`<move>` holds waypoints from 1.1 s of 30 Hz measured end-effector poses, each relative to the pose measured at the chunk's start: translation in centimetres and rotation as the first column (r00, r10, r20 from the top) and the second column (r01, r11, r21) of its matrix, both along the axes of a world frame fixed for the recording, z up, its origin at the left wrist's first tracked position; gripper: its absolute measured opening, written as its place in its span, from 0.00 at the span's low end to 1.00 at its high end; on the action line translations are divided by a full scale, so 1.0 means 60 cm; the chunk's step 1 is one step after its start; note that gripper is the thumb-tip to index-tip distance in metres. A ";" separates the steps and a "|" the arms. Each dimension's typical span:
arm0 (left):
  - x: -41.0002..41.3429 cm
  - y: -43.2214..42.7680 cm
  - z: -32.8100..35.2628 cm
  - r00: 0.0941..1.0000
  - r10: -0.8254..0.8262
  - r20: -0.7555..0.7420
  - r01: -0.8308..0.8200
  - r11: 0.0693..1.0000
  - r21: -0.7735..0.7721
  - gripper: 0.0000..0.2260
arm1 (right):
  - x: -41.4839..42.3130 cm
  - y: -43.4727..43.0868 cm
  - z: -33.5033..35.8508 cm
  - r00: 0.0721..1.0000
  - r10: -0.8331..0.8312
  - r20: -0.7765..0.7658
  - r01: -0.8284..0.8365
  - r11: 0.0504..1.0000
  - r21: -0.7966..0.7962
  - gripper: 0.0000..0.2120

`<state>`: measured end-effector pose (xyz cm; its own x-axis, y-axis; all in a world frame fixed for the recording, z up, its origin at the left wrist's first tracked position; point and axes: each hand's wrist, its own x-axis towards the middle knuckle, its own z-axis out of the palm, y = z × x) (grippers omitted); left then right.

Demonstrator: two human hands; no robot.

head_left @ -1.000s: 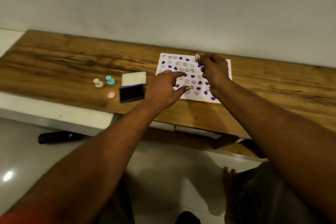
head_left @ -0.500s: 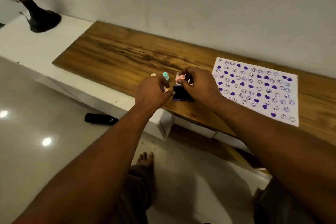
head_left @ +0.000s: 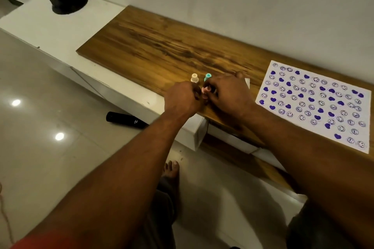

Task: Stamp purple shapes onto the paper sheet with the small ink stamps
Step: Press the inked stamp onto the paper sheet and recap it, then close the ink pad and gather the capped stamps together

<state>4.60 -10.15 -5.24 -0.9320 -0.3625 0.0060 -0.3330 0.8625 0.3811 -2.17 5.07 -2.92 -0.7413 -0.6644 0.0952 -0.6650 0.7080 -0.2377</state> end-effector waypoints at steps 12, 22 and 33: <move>0.000 0.018 -0.013 0.997 -0.033 -0.065 0.032 0.999 -0.016 0.06 | -0.006 -0.018 -0.014 0.986 0.101 -0.129 -0.051 0.938 0.344 0.16; -0.002 0.026 -0.022 0.994 -0.073 -0.084 0.070 0.997 -0.034 0.10 | -0.009 -0.006 -0.010 0.999 0.001 0.042 -0.008 0.989 0.148 0.15; 0.000 0.013 -0.025 0.991 -0.019 -0.136 0.011 0.998 -0.054 0.17 | -0.089 0.117 0.007 0.957 -0.252 0.141 0.259 0.965 -0.031 0.20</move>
<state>4.59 -9.38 -6.74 -0.9265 -0.3443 0.1521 -0.2680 0.8871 0.3757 -7.52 12.09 -2.52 -0.8940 -0.4479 0.0097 -0.4225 0.8357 -0.3509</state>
